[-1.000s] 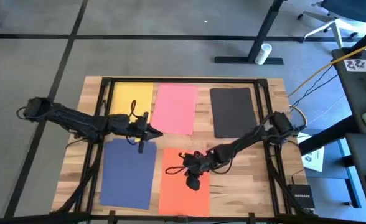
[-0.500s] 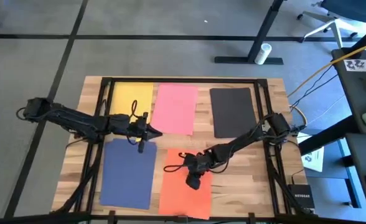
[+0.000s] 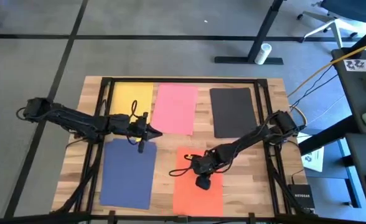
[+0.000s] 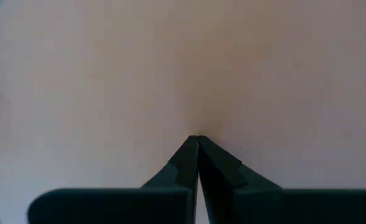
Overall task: Organize paper
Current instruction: Adjust the stacked orange papers
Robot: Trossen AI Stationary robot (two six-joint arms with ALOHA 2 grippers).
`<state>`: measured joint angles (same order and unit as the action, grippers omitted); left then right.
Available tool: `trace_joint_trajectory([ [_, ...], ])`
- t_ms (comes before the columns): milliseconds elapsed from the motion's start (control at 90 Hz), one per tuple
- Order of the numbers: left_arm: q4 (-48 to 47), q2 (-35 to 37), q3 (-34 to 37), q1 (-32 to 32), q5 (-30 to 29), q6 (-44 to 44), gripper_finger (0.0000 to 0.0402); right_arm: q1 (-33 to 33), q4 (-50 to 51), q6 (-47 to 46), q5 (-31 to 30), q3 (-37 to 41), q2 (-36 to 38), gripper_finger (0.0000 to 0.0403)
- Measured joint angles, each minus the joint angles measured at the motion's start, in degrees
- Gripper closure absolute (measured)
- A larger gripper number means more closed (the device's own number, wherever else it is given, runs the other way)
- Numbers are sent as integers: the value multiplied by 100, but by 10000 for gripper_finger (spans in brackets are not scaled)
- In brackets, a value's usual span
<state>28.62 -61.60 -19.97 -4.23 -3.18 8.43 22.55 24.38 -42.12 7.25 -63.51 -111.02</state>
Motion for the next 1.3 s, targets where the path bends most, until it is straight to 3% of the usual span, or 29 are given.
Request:
trace_joint_trajectory([
  [400, -109, 0, 0, 0, -2, 13, 401, 30, 512, 637, 119, -4, 29, 403],
  [822, -124, 0, -2, -2, -2, 11, 401, 238, 2061, 674, -174, 39, 377, 403],
  [1056, -157, 0, -4, 0, -2, 13, 402, 405, 2087, 531, -248, 35, 389, 403],
  [1300, -287, 0, -4, -2, -1, 18, 402, 557, 2068, 130, -290, 63, 887, 403],
])
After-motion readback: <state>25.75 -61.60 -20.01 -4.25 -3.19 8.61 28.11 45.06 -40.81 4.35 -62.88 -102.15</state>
